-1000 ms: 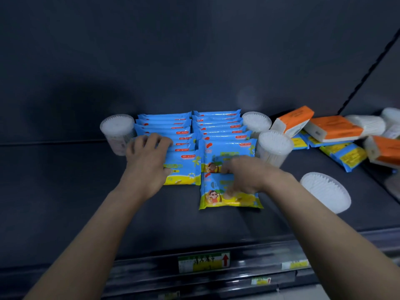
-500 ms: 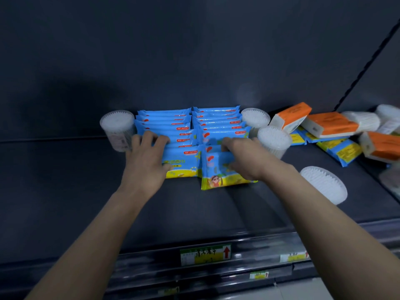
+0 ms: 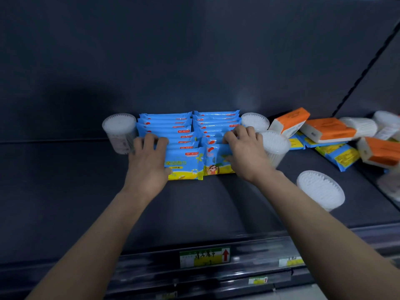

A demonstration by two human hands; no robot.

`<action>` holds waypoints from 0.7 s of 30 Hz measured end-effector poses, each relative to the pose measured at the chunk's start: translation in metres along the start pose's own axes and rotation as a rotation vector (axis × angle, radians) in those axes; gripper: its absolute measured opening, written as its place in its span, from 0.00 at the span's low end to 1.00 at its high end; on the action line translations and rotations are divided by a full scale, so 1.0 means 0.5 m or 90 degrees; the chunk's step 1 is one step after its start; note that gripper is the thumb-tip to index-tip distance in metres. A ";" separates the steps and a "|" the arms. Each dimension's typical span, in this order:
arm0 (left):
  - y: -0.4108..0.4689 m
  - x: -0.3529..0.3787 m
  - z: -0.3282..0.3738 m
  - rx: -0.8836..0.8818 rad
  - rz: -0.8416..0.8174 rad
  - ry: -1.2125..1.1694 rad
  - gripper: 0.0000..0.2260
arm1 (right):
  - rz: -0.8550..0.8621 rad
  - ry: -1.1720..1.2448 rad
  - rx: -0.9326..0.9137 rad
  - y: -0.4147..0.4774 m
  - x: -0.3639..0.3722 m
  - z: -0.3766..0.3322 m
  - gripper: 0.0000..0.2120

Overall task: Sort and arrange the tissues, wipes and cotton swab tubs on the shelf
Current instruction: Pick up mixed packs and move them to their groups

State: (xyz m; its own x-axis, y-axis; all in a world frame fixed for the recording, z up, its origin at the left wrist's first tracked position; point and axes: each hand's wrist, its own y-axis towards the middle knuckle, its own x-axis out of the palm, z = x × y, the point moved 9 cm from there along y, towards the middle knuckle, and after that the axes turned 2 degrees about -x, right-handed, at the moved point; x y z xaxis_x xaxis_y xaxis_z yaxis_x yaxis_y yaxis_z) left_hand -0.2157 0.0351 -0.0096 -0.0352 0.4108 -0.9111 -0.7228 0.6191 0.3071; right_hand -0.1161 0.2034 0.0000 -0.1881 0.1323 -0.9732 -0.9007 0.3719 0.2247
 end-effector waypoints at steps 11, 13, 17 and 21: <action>-0.013 0.000 0.000 0.011 -0.014 0.048 0.33 | 0.002 -0.041 0.013 -0.021 -0.008 -0.003 0.23; -0.017 -0.003 -0.001 0.011 -0.006 0.058 0.36 | 0.008 -0.027 0.013 -0.025 -0.016 -0.002 0.23; -0.014 -0.046 0.032 0.080 0.086 -0.016 0.24 | 0.050 0.048 0.018 -0.038 -0.065 0.000 0.21; -0.005 -0.086 0.119 0.162 0.094 -0.123 0.12 | 0.085 0.070 0.051 -0.078 -0.127 0.027 0.17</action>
State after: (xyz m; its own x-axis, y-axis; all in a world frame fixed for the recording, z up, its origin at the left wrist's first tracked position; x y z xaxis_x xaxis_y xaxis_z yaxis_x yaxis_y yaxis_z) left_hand -0.1713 0.0558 0.0450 0.0218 0.6122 -0.7904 -0.5236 0.6804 0.5126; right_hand -0.0638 0.1927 0.0535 -0.3495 0.0853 -0.9330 -0.8320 0.4297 0.3510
